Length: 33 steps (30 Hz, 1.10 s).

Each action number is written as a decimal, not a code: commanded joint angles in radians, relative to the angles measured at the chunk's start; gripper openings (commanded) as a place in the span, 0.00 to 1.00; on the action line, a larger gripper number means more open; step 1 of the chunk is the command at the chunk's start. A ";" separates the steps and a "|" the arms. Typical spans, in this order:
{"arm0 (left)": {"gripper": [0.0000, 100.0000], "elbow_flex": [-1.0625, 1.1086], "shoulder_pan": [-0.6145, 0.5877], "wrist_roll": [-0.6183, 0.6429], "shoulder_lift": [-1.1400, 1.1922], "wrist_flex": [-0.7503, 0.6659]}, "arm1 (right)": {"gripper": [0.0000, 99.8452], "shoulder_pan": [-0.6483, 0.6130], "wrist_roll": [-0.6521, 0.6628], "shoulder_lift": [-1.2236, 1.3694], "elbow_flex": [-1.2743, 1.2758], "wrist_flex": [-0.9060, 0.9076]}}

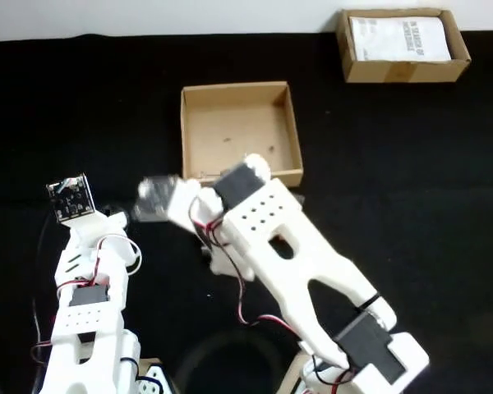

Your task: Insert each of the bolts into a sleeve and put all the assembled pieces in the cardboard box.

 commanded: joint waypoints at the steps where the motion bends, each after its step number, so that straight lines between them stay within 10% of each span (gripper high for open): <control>1: 0.02 -0.004 -0.019 -0.008 -0.004 -0.017 | 0.18 0.004 0.044 -0.045 0.061 -0.079; 33: 0.02 0.010 -0.035 -0.008 -0.005 -0.020 | 0.18 0.033 0.140 0.397 0.051 -0.555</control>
